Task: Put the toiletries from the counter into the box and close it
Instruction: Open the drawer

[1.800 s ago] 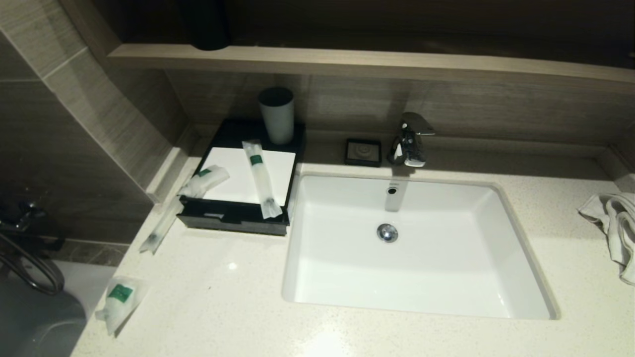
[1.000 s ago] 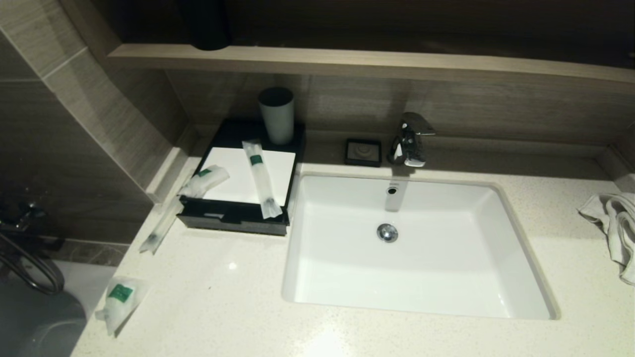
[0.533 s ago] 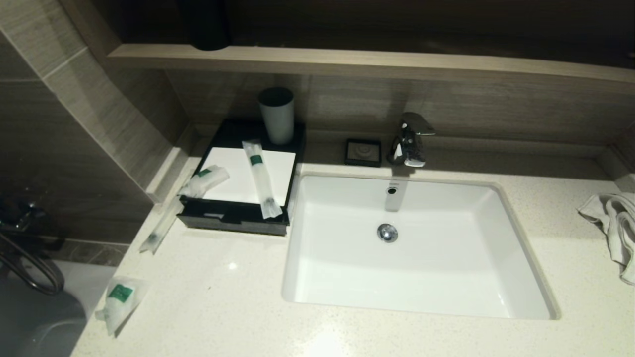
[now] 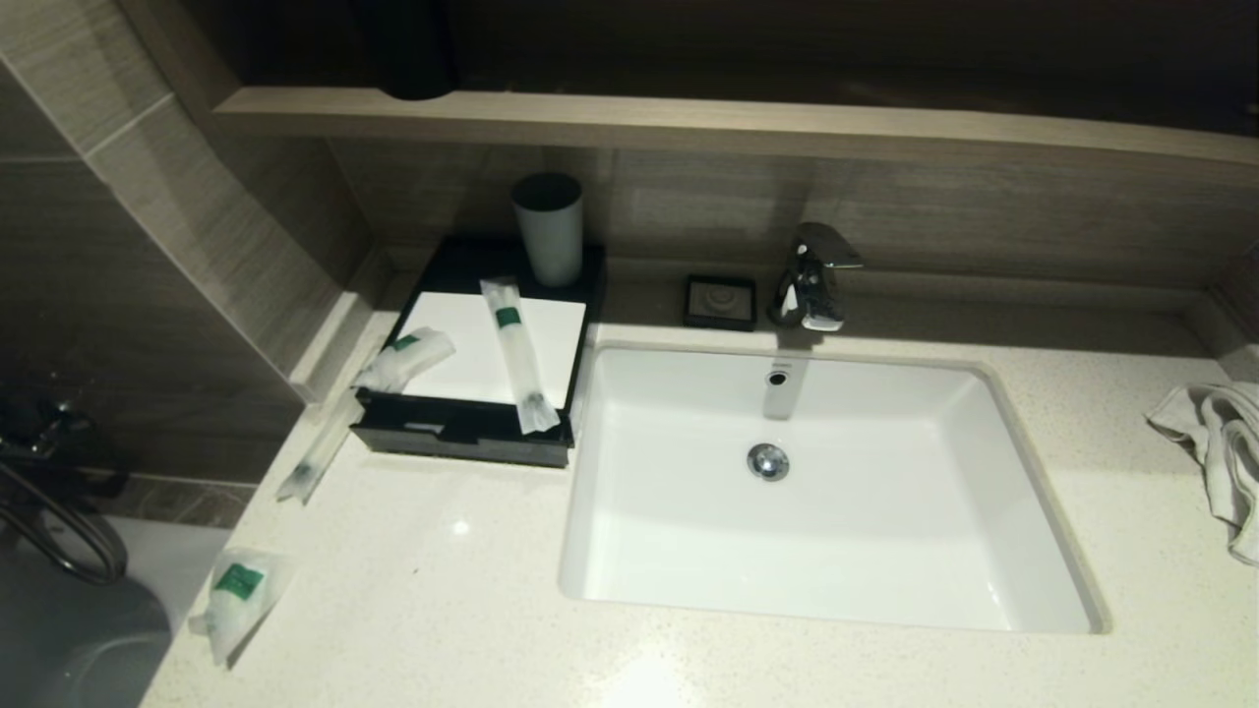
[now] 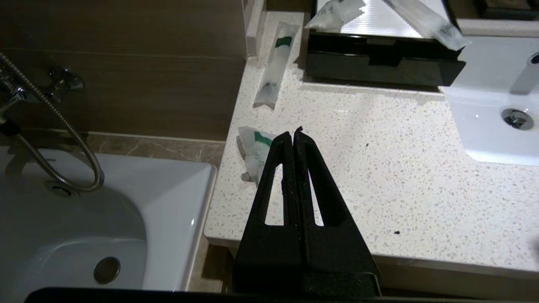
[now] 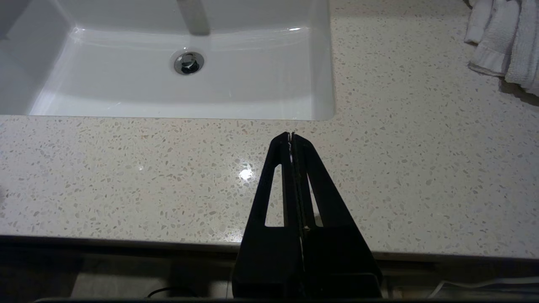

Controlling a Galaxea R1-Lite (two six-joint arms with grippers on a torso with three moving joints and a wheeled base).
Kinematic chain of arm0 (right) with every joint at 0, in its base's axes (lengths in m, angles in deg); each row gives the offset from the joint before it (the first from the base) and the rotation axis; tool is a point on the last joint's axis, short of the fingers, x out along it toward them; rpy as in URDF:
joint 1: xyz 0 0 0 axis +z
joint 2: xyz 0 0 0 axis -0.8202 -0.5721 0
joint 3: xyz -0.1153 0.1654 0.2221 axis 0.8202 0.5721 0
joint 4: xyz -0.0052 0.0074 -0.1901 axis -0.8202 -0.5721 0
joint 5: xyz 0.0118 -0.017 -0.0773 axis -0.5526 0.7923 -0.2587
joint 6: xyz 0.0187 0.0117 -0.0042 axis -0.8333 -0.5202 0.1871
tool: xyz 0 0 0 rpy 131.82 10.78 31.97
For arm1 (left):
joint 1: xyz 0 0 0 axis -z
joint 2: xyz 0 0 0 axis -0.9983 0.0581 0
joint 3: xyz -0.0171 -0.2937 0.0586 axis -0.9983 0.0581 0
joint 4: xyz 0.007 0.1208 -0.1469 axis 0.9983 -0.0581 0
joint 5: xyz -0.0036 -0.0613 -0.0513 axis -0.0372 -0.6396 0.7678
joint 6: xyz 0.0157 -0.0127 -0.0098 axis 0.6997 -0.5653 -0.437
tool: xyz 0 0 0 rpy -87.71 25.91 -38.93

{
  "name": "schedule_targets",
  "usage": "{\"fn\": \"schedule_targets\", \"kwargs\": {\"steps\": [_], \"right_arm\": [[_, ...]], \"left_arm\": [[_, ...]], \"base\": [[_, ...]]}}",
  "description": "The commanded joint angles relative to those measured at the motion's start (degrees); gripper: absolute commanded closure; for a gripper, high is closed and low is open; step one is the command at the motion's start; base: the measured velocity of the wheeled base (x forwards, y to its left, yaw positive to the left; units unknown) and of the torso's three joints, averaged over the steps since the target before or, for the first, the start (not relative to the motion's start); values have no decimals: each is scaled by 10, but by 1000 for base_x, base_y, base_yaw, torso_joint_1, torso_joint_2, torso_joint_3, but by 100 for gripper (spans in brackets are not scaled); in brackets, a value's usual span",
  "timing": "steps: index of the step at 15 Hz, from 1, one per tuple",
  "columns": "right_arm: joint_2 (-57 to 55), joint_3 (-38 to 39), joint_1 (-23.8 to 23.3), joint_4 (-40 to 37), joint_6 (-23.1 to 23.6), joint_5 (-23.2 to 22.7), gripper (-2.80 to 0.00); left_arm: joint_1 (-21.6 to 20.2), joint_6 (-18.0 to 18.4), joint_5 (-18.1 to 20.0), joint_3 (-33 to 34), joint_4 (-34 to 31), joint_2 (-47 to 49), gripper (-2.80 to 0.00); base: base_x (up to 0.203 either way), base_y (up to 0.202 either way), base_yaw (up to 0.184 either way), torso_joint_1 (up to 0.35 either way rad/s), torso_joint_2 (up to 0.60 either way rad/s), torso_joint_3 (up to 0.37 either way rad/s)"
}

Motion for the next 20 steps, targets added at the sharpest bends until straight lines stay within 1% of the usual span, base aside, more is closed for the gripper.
{"fn": "schedule_targets", "kwargs": {"steps": [1, 4, 8, 10, 14, 17, 20], "right_arm": [[0, 0, 0, -1, 0, 0, 0], [0, 0, 0, -1, 0, 0, 0], [0, 0, 0, 0, 0, 0, 0], [0, 0, 0, 0, 0, 0, 0], [0, 0, 0, 0, 0, 0, 0], [0, 0, 0, -1, 0, 0, 0], [0, 0, 0, 0, 0, 0, 0]], "left_arm": [[0, 0, 12, -46, -34, 0, 0], [-1, 0, 26, -105, -96, 0, 0], [-1, 0, 51, -181, -158, 1, 0], [-1, 0, 57, -210, -175, 1, 0], [-1, 0, 59, -242, -192, 1, 0], [-1, 0, 67, -285, -217, 1, 0], [-1, 2, 68, -298, -230, 1, 0]], "base": [[0, 0, 0, 0, 0, 0], [0, 0, 0, 0, 0, 0], [0, 0, 0, 0, 0, 0], [0, 0, 0, 0, 0, 0], [0, 0, 0, 0, 0, 0], [0, 0, 0, 0, 0, 0], [0, 0, 0, 0, 0, 0]]}}
